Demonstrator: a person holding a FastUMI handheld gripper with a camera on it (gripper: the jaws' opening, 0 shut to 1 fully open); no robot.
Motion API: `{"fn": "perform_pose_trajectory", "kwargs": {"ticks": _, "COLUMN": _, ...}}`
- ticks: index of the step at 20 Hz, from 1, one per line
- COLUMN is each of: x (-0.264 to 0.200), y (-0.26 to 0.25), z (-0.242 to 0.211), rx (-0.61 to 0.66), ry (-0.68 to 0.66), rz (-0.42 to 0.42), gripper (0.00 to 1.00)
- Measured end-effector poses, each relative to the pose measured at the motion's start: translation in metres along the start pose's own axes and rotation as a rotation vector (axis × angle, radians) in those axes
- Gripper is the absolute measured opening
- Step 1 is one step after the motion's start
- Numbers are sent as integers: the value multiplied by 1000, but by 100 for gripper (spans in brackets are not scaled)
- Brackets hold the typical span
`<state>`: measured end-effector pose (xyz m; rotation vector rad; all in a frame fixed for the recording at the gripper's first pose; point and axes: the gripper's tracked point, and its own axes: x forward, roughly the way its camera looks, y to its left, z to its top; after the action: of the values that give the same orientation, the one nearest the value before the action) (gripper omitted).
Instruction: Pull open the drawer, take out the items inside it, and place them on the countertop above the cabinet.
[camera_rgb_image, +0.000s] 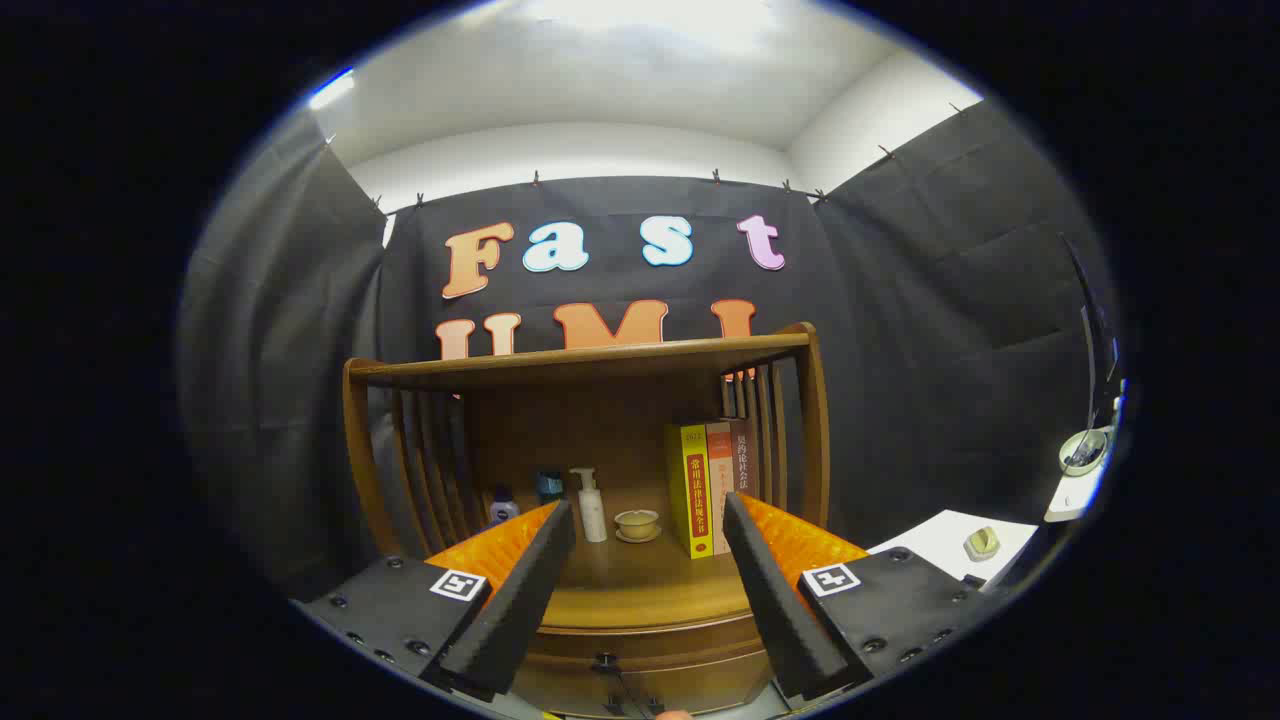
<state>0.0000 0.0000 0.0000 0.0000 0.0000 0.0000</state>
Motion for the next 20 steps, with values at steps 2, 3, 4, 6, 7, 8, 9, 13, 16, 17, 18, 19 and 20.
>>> {"fn": "perform_pose_trajectory", "kwargs": {"ticks": 2, "x": -1, "y": 2, "z": 3, "rx": -10, "ry": -5, "rz": 6, "gripper": 99}}
{"fn": "perform_pose_trajectory", "kwargs": {"ticks": 3, "x": -1, "y": 4, "z": 4, "rx": -14, "ry": -7, "rz": 10, "gripper": 99}}
{"fn": "perform_pose_trajectory", "kwargs": {"ticks": 4, "x": 0, "y": 6, "z": 4, "rx": -16, "ry": -8, "rz": 14, "gripper": 99}}
{"fn": "perform_pose_trajectory", "kwargs": {"ticks": 6, "x": -2, "y": 11, "z": 4, "rx": -18, "ry": -6, "rz": 24, "gripper": 99}}
{"fn": "perform_pose_trajectory", "kwargs": {"ticks": 7, "x": -1, "y": 12, "z": 4, "rx": -20, "ry": -6, "rz": 26, "gripper": 99}}
{"fn": "perform_pose_trajectory", "kwargs": {"ticks": 8, "x": -2, "y": 12, "z": 5, "rx": -23, "ry": -7, "rz": 27, "gripper": 99}}
{"fn": "perform_pose_trajectory", "kwargs": {"ticks": 9, "x": -1, "y": 13, "z": 6, "rx": -25, "ry": -8, "rz": 28, "gripper": 99}}
{"fn": "perform_pose_trajectory", "kwargs": {"ticks": 13, "x": 0, "y": 14, "z": 5, "rx": -29, "ry": -8, "rz": 32, "gripper": 99}}
{"fn": "perform_pose_trajectory", "kwargs": {"ticks": 16, "x": 1, "y": 14, "z": 3, "rx": -33, "ry": -5, "rz": 32, "gripper": 99}}
{"fn": "perform_pose_trajectory", "kwargs": {"ticks": 17, "x": 1, "y": 14, "z": 2, "rx": -32, "ry": -4, "rz": 31, "gripper": 99}}
{"fn": "perform_pose_trajectory", "kwargs": {"ticks": 18, "x": 1, "y": 13, "z": 0, "rx": -32, "ry": -2, "rz": 31, "gripper": 99}}
{"fn": "perform_pose_trajectory", "kwargs": {"ticks": 19, "x": 2, "y": 14, "z": -2, "rx": -33, "ry": 1, "rz": 32, "gripper": 99}}
{"fn": "perform_pose_trajectory", "kwargs": {"ticks": 20, "x": 5, "y": 14, "z": -7, "rx": -33, "ry": 6, "rz": 34, "gripper": 99}}
